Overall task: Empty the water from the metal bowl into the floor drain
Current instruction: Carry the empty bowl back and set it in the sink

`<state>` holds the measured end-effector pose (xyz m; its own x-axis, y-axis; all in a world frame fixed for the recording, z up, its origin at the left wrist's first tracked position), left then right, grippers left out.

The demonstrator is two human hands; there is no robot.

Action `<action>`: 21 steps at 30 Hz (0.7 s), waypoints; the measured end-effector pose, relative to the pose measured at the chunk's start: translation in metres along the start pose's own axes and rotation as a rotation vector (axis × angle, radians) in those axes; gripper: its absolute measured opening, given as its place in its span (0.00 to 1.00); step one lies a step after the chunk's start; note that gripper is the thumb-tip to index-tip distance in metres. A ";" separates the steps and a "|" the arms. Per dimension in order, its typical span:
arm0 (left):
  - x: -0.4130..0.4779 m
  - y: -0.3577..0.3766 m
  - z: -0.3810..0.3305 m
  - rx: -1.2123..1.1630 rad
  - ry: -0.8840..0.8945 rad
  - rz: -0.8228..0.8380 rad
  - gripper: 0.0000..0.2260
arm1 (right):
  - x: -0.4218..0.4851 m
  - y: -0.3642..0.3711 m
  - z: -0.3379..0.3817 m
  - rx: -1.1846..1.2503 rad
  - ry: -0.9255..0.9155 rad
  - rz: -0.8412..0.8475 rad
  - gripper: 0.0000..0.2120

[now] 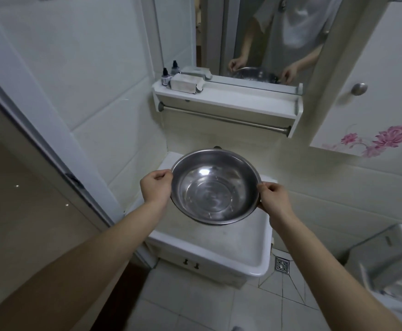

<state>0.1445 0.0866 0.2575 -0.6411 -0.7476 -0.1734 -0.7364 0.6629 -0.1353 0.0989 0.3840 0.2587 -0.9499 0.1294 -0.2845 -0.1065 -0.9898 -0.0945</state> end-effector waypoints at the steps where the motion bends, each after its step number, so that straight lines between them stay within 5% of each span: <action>1: 0.003 -0.002 0.000 0.002 -0.001 -0.013 0.05 | 0.004 0.004 0.000 -0.004 0.003 0.003 0.08; 21: 0.078 0.038 -0.031 0.056 0.001 -0.149 0.04 | 0.099 0.059 0.037 0.084 0.036 0.115 0.08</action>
<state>0.0598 0.0517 0.2694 -0.5258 -0.8379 -0.1464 -0.8103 0.5457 -0.2135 -0.0126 0.3359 0.2600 -0.9464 0.0154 -0.3228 -0.0233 -0.9995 0.0206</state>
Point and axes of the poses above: each hand's wrist, its own x-axis towards the middle knuckle, its own y-axis out of the palm, z = x × y, the point moved 3 cm from there along x, towards the middle knuckle, and after that the axes turned 4 degrees about x, right-handed, at the moved point
